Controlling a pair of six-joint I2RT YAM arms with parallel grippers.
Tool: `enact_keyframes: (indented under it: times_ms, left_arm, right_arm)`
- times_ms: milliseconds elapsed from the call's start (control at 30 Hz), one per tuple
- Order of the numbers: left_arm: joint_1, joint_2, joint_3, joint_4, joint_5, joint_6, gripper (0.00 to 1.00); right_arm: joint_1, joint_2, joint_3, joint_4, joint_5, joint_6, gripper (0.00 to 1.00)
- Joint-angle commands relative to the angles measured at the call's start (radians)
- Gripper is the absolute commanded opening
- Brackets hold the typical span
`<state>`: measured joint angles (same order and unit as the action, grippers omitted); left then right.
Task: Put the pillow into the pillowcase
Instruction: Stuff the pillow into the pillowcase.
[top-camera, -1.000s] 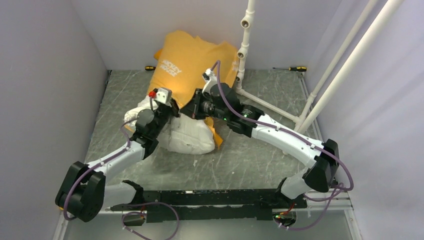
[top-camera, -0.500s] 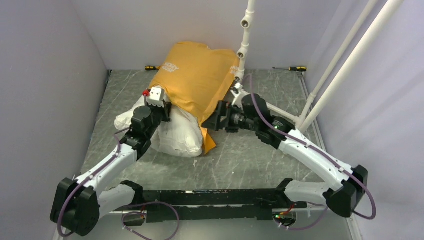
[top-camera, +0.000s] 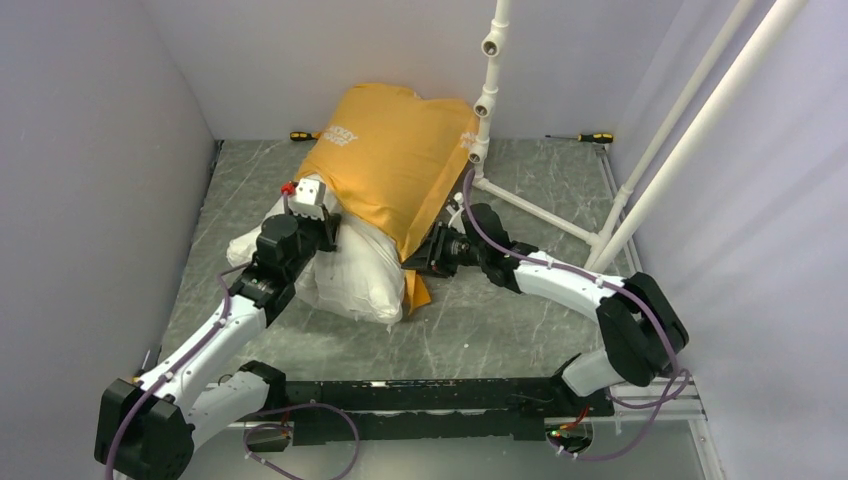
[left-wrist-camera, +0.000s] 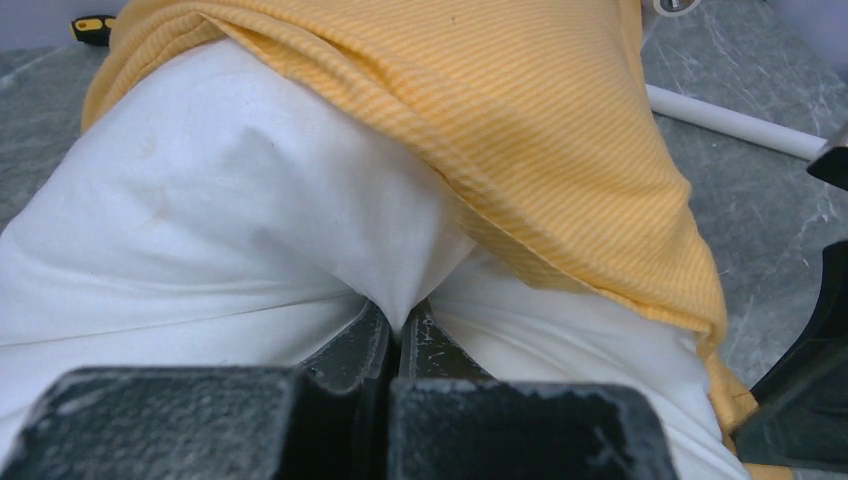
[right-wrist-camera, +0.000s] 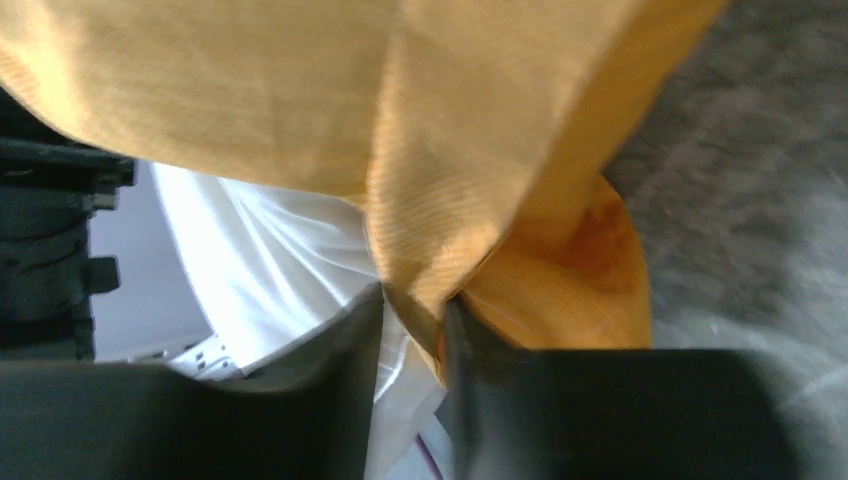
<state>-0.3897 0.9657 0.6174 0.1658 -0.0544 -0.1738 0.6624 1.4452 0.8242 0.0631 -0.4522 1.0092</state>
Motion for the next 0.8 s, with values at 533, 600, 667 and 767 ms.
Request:
enact_keyframes:
  times_ms: [533, 600, 667, 767]
  left_arm:
    - [0.008, 0.022, 0.727, -1.478, 0.114, -0.548, 0.99]
    - [0.008, -0.02, 0.644, -1.459, 0.213, -0.617, 1.0]
    - [0.008, -0.087, 0.518, -1.353, 0.306, -0.693, 0.99]
    - [0.008, -0.181, 0.292, -1.088, 0.395, -0.784, 0.99]
  right_arm:
    - [-0.003, -0.103, 0.003, 0.221, -0.095, 0.101, 0.0]
    - [-0.003, -0.099, -0.001, 0.237, -0.102, 0.11, 0.0]
    - [-0.003, -0.095, -0.009, 0.258, -0.114, 0.12, 0.0]
    - [-0.001, -0.091, -0.014, 0.278, -0.129, 0.132, 0.0]
